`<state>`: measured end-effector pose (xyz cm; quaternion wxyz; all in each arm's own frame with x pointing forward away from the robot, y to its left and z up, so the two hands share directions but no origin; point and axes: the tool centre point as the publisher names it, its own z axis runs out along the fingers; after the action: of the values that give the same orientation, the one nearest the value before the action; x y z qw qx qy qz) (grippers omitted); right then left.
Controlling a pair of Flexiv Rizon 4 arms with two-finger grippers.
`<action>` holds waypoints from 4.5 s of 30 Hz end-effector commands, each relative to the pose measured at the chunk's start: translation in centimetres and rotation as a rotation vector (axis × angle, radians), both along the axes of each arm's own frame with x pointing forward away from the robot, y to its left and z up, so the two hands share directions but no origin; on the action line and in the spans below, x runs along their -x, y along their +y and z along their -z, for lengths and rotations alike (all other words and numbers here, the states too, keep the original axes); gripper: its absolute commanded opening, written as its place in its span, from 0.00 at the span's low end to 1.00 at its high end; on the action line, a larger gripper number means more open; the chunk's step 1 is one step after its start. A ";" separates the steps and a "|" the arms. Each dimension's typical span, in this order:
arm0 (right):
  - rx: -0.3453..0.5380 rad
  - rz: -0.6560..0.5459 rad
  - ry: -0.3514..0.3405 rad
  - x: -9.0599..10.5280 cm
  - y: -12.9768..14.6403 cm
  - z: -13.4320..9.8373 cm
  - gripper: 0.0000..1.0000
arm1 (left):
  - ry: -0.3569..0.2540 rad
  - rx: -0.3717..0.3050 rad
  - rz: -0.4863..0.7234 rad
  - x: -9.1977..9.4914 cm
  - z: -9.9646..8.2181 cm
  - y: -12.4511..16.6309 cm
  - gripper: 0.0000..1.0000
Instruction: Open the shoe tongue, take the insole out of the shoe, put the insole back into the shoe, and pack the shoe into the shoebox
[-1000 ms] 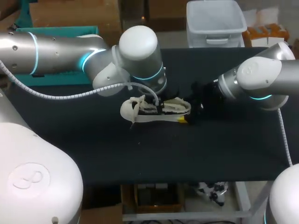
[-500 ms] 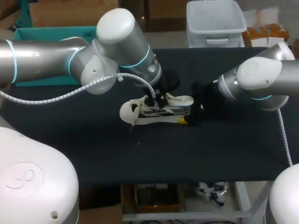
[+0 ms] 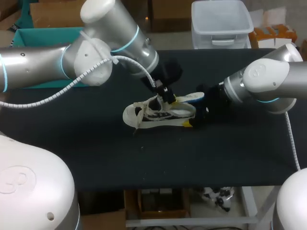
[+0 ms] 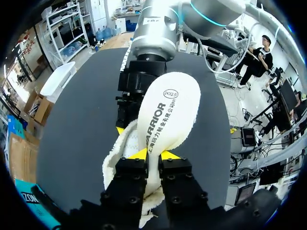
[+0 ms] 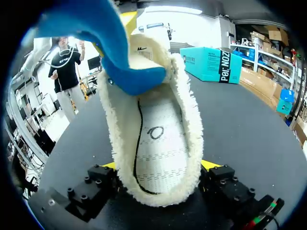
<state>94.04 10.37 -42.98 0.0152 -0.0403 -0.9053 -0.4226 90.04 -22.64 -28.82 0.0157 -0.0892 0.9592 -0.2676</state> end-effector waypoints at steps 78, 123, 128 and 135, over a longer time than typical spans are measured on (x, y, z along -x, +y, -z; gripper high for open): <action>0.763 0.066 0.083 -1.7 5.8 -7.0 0.00 | 0.151 0.409 0.140 8.1 -11.6 20.0 0.00; 0.591 0.868 0.304 3.9 6.4 -10.3 0.00 | 0.157 0.447 0.576 5.8 -16.7 13.0 0.00; 0.577 0.936 0.314 4.4 6.0 -9.8 0.00 | 0.173 0.458 0.615 5.7 -16.3 11.8 0.00; 0.558 1.028 0.321 4.6 5.3 -9.3 0.00 | 0.191 0.466 0.626 5.3 -15.7 11.0 0.00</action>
<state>89.81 15.88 -33.65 -0.0486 -0.5333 -0.8401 -0.0869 84.12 -11.40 -12.90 -0.1497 0.1681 0.8573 -0.4630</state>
